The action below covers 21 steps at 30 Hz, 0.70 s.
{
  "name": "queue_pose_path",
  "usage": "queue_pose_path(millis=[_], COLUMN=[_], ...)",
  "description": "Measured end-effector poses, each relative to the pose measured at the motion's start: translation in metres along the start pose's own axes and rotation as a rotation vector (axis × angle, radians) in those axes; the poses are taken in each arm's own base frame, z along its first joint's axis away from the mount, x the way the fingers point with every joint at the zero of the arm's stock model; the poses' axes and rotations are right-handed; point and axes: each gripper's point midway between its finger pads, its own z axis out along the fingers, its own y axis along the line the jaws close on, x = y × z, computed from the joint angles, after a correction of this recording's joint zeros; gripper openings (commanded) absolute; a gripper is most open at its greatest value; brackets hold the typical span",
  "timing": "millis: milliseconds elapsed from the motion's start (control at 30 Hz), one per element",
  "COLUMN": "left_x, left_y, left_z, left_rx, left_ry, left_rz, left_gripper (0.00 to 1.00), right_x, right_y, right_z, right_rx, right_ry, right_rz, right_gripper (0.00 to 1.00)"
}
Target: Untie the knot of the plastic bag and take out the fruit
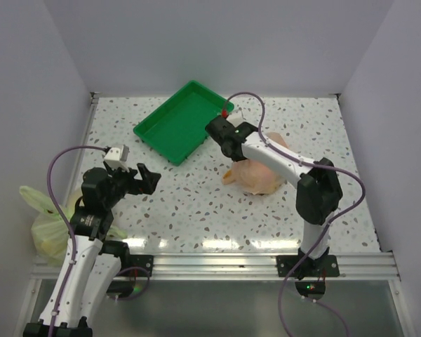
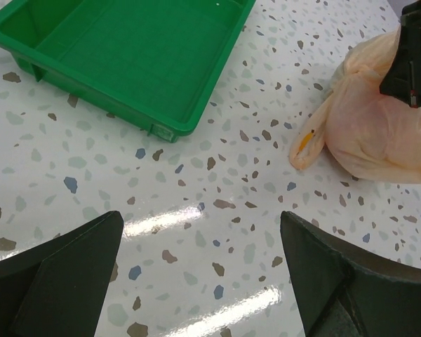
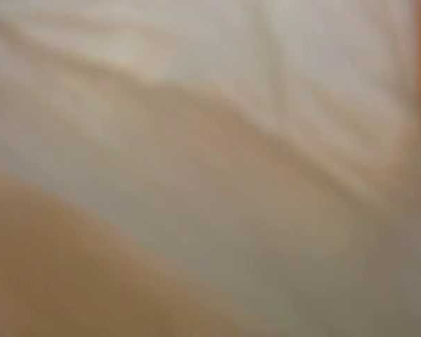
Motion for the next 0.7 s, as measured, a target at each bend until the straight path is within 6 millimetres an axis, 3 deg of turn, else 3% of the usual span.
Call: queue_pose_path(millis=[133, 200, 333, 433, 467, 533, 633, 700], left_x=[-0.001, 0.0, 0.0, 0.001, 0.002, 0.005, 0.009, 0.011], left_y=[-0.001, -0.001, -0.002, -0.004, -0.006, -0.01, -0.016, -0.02], left_z=[0.0, 0.0, 0.0, 0.0, 0.0, 0.001, 0.002, 0.002], left_rx=[0.002, 0.002, 0.01, 0.025, 0.034, 0.056, 0.094, 0.115], left_ry=[-0.003, -0.003, 0.0, 0.005, 0.01, 0.025, 0.051, 0.063], left_rz=[0.001, 0.002, 0.002, 0.0, -0.002, -0.009, -0.027, -0.037], left_gripper=[1.0, 1.0, 1.0, 1.0, 1.0, 1.0, 1.0, 1.0], right_x=[-0.019, -0.033, -0.047, -0.046, -0.038, -0.005, 0.057, 0.106], right_y=[0.016, 0.019, 0.007, 0.002, 0.005, 0.016, 0.034, 0.035], right_z=[-0.033, -0.061, -0.121, -0.146, -0.142, -0.117, -0.057, -0.015], right_rx=[-0.177, -0.318, -0.581, -0.728, -0.759, -0.781, -0.758, -0.701], right_ry=[-0.058, -0.121, -0.274, -0.37, -0.378, -0.324, -0.164, -0.037], right_rz=[0.065, 0.13, 0.261, 0.344, 0.363, 0.38, 0.403, 0.452], right_gripper=[0.0, 0.0, 0.0, 0.01, 0.02, 0.06, 0.07, 0.13])
